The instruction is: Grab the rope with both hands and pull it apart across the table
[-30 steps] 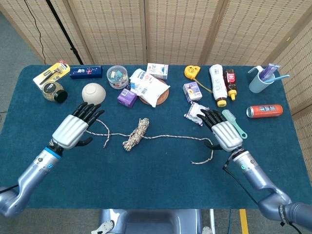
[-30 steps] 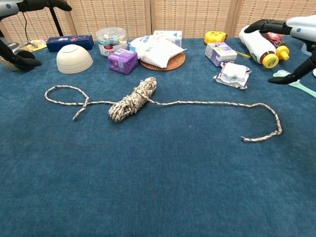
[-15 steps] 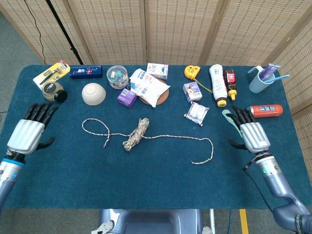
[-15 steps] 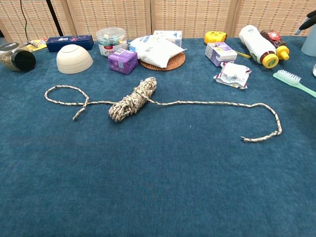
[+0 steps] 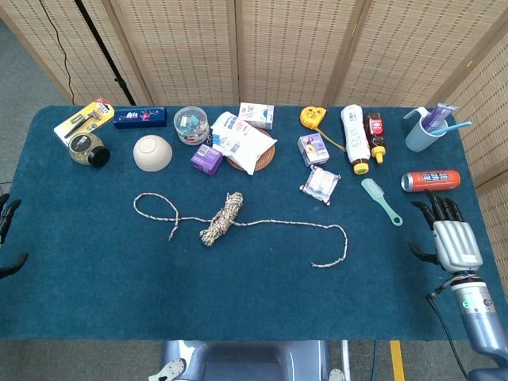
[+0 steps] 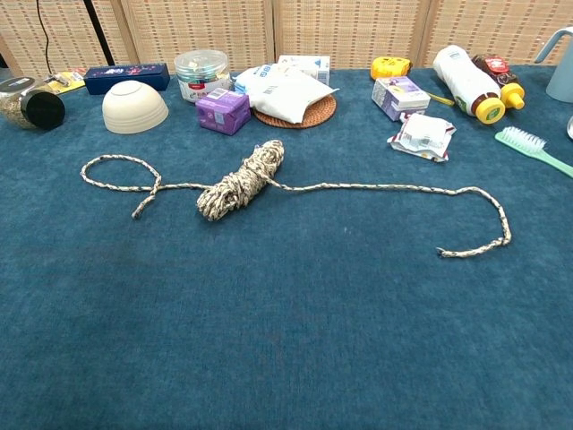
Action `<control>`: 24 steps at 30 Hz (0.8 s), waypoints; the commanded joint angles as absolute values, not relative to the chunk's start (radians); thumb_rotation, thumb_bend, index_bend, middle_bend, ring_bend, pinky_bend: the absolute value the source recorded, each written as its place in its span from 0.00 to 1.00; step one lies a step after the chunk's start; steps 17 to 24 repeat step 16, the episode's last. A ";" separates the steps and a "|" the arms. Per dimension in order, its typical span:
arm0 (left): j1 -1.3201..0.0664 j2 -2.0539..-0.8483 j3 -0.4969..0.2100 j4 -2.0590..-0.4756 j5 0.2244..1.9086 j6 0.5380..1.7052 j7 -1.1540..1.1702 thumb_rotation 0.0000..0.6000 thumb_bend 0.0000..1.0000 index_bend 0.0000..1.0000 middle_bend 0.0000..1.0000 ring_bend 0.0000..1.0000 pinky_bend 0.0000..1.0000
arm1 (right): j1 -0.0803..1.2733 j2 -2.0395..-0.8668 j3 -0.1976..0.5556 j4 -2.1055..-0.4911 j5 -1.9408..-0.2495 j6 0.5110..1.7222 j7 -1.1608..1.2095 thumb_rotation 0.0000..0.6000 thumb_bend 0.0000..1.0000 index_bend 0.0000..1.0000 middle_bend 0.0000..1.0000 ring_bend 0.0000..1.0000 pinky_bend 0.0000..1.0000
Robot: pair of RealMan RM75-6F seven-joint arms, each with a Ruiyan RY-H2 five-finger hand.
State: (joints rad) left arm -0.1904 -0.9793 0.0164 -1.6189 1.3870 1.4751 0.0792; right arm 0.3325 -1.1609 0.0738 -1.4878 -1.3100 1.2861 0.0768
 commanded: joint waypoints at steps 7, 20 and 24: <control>-0.078 -0.979 0.064 -1.642 1.435 1.573 0.062 1.00 0.22 0.02 0.00 0.00 0.00 | 0.236 -1.140 0.056 -1.570 -1.326 1.402 0.009 1.00 0.28 0.19 0.01 0.00 0.00; -0.015 -0.967 0.076 -1.678 1.462 1.616 0.065 1.00 0.22 0.04 0.00 0.00 0.00 | 0.140 -1.118 0.044 -1.628 -1.332 1.508 -0.042 1.00 0.28 0.19 0.02 0.00 0.00; -0.015 -0.967 0.076 -1.678 1.462 1.616 0.065 1.00 0.22 0.04 0.00 0.00 0.00 | 0.140 -1.118 0.044 -1.628 -1.332 1.508 -0.042 1.00 0.28 0.19 0.02 0.00 0.00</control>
